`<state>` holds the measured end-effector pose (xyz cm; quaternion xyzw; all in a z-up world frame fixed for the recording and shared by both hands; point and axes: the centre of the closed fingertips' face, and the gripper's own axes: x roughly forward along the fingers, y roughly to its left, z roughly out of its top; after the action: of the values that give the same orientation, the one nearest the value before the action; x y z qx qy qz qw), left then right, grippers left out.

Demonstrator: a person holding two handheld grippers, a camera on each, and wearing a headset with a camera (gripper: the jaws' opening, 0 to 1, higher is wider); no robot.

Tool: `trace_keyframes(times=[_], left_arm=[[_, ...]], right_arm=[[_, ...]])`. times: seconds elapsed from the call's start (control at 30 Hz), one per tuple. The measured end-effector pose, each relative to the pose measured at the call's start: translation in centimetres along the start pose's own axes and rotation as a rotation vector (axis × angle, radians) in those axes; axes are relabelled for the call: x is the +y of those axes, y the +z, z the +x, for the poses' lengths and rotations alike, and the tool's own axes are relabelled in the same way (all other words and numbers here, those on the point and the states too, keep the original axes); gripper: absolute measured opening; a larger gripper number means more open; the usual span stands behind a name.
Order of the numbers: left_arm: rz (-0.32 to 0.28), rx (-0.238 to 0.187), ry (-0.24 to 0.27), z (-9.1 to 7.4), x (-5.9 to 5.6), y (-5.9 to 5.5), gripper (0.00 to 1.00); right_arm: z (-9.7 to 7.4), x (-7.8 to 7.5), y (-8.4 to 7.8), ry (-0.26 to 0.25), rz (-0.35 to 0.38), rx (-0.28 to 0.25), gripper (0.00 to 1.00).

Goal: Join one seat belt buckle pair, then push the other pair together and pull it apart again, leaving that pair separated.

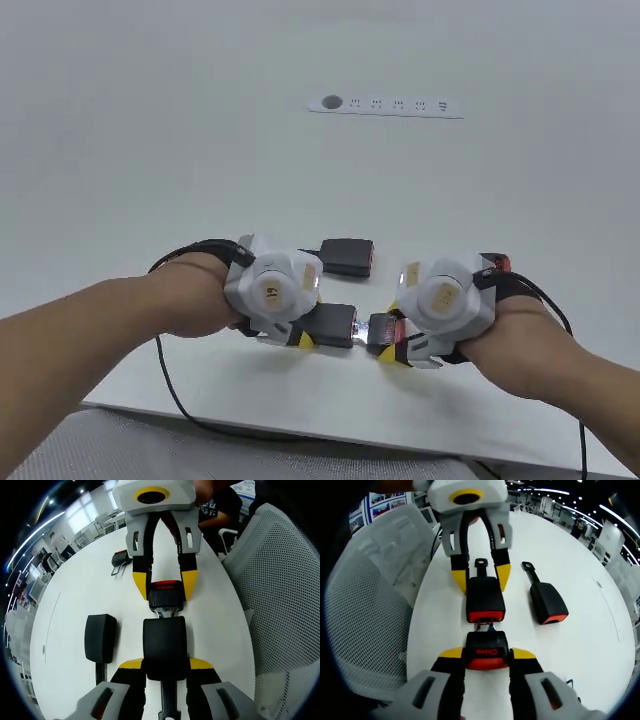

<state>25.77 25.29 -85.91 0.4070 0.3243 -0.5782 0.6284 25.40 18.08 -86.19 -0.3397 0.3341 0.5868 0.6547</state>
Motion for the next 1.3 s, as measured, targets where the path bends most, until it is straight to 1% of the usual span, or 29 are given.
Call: trace_keyframes(times=[0.07, 0.13, 0.3, 0.4, 0.43, 0.47, 0.57, 0.67, 0.7, 0.73, 0.8, 0.87, 0.93, 0.97, 1.03, 1.17, 1.3], left_arm=[[-0.003, -0.004, 0.001, 0.0, 0.0, 0.0, 0.31], [0.0, -0.004, -0.001, 0.0, 0.0, 0.0, 0.31], [0.0, -0.003, 0.0, 0.0, 0.0, 0.0, 0.31], [0.005, -0.001, -0.006, 0.0, 0.0, 0.0, 0.31], [-0.009, 0.001, -0.008, 0.2, 0.1, -0.1, 0.31], [0.0, 0.0, -0.011, 0.3, 0.0, -0.1, 0.31], [-0.004, -0.002, -0.008, 0.2, 0.1, -0.1, 0.31], [-0.012, -0.008, -0.004, 0.2, 0.2, -0.1, 0.31], [-0.015, -0.016, -0.002, 0.2, 0.2, -0.2, 0.31], [-0.028, -0.055, 0.001, 0.1, 0.4, -0.1, 0.31], [-0.046, -0.089, 0.009, 0.0, 0.4, -0.3, 0.31], [-0.041, -0.082, 0.008, -0.1, 0.3, -0.2, 0.3], [-0.026, -0.052, -0.006, 0.0, 0.3, -0.1, 0.3], [-0.02, -0.047, -0.009, 0.0, 0.4, -0.1, 0.3], [-0.022, -0.045, -0.013, 0.1, 0.5, -0.1, 0.3], [-0.029, -0.042, -0.003, 0.0, 0.3, -0.2, 0.3], [-0.026, -0.041, -0.01, 0.0, 0.3, -0.2, 0.31]], right_arm=[[0.1, 0.0, 0.3, -0.003, -0.004, -0.011, 0.32], [0.3, 0.1, 0.6, -0.007, -0.007, -0.009, 0.32], [0.3, 0.0, 0.7, -0.004, 0.0, -0.014, 0.32], [0.6, 0.1, 1.1, -0.004, 0.003, -0.017, 0.31], [0.6, -0.3, 1.6, -0.008, -0.023, -0.022, 0.31], [0.5, -0.1, 1.4, -0.008, -0.013, -0.01, 0.31], [0.5, -0.1, 1.2, -0.005, -0.004, -0.019, 0.31], [0.6, 0.0, 1.1, -0.004, -0.002, -0.016, 0.32], [0.6, 0.0, 1.0, -0.004, -0.006, -0.014, 0.32], [0.4, 0.1, 0.9, -0.001, -0.022, -0.018, 0.32], [0.3, 0.2, 0.8, 0.003, -0.035, -0.027, 0.32], [0.3, 0.1, 0.8, 0.01, -0.041, -0.023, 0.32], [0.4, 0.1, 0.8, 0.017, -0.041, -0.015, 0.32], [0.4, 0.1, 0.7, 0.018, -0.043, -0.012, 0.32], [0.3, 0.1, 0.7, 0.018, -0.038, -0.011, 0.32], [0.3, 0.1, 0.6, 0.014, -0.031, -0.015, 0.32], [0.3, 0.0, 0.6, 0.012, -0.031, -0.018, 0.33]])
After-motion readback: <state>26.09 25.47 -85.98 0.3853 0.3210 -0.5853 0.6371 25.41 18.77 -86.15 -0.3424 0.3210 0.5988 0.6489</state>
